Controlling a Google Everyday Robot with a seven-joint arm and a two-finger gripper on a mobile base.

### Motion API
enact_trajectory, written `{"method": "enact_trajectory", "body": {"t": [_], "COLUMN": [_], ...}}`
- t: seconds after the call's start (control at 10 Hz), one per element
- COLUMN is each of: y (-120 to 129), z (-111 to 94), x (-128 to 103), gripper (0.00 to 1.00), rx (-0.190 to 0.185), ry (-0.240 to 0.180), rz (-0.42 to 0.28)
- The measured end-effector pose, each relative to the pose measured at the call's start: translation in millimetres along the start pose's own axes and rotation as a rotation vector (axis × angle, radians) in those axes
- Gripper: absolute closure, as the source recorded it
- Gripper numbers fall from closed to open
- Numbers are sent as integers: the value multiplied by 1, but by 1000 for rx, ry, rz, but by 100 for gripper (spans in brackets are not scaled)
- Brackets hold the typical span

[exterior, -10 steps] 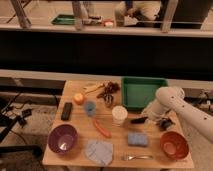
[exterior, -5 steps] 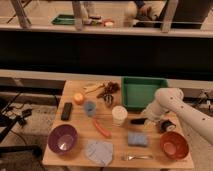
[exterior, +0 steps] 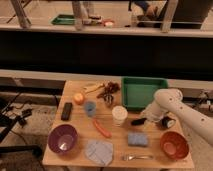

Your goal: Wipe purple bowl with brush

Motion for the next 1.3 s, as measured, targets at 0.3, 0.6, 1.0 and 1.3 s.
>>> {"method": "enact_trajectory", "body": {"t": [0.3,0.6,1.0,1.3], "y": [1,0,4,10], "z": [4,7,-1,-23], "x": [2,0,-7,-16], "gripper": [47,75,100,100], "rx": [0,3,25,68], "ry": [-1,-3,-4,1], "rz": [2,-10,-46,-84]}}
